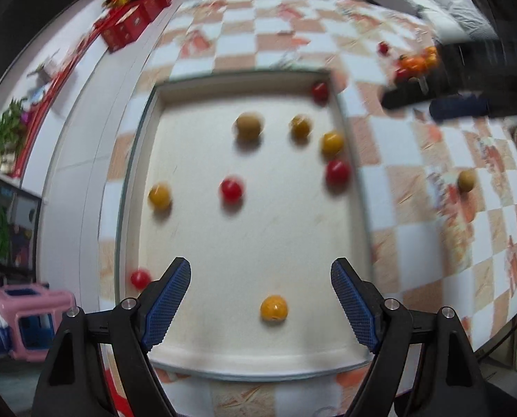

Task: Organize fruits
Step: 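Open both tools to drop the yellow tomatoes into the tray, then close the left tool on a brown fruit while the right tool grasps another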

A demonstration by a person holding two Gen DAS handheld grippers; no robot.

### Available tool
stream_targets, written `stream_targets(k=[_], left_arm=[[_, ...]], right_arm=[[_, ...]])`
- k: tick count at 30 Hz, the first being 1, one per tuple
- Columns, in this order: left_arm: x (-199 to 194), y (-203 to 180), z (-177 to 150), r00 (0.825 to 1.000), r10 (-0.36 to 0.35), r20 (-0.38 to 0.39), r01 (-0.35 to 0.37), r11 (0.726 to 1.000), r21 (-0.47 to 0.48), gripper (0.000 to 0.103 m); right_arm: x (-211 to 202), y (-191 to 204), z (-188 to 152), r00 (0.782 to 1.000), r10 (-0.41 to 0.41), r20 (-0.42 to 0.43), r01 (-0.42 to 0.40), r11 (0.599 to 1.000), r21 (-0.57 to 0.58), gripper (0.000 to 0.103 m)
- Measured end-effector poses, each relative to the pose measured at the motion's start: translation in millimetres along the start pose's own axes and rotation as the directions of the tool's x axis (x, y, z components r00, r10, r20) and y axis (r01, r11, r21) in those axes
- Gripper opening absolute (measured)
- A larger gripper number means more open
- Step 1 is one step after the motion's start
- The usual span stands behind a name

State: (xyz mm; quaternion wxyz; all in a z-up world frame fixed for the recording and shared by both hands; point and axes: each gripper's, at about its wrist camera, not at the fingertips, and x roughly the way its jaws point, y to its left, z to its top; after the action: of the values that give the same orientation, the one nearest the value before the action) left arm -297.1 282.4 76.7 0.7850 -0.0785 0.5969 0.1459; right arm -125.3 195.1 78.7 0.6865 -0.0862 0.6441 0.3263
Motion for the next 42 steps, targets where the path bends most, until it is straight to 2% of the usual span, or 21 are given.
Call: stream_targets(k=[3,7,12,18,26,30,33,34,38,42], left_arm=[[-10.1,-20.1,22.4,0.999,-0.011,0.034,0.010,0.999,0.047,0.084],[-13.6,-36.3,48.5,0.997,-0.048,0.052,0.045,0.997,0.064,0.084],[-4.5,-65.2,86.3,0.997,-0.049,0.064,0.045,0.997,0.070,0.084],[19.9,-110.2,111.1,0.997,-0.060,0.053,0.054,0.992,0.117,0.084],[37.1,-144.7,111.0,0.997,-0.069,0.047,0.063,0.990,0.123,0.084],[45.2,-151.8,116.5,0.996,-0.074,0.041,0.070,0.992,0.108,0.084],[51.5,-158.0,121.9,0.997,-0.071,0.037,0.067,0.992,0.105,0.084],[53.3,-159.9,123.7,0.997,-0.072,0.035,0.068,0.992,0.106,0.084],[60.2,-170.7,132.7,0.997,-0.076,0.036,0.071,0.990,0.125,0.084],[69.7,-187.4,144.5,0.996,-0.088,0.030,0.083,0.985,0.148,0.084]], right_arm=[[-8.9,-42.9,-15.0,0.998,-0.059,0.004,0.059,0.996,0.073,0.087],[-19.5,-98.8,-29.1,0.993,-0.122,-0.001,0.120,0.974,0.194,0.087],[-32.2,-148.8,-26.0,0.990,-0.138,0.036,0.120,0.938,0.325,0.087],[-32.2,-178.0,-1.1,0.991,-0.120,0.057,0.093,0.932,0.351,0.086],[2.6,-183.0,36.5,0.998,-0.045,0.043,0.028,0.945,0.326,0.055],[14.0,-179.3,44.5,0.999,-0.008,0.032,-0.001,0.953,0.302,0.049],[20.8,-176.2,48.0,1.000,-0.006,0.016,0.002,0.961,0.277,0.036],[21.9,-176.2,47.7,1.000,-0.006,0.011,0.003,0.963,0.271,0.027],[16.6,-183.2,40.6,0.999,-0.037,0.019,0.032,0.970,0.240,0.027],[4.9,-211.3,28.0,0.998,-0.049,0.036,0.037,0.954,0.297,0.027]])
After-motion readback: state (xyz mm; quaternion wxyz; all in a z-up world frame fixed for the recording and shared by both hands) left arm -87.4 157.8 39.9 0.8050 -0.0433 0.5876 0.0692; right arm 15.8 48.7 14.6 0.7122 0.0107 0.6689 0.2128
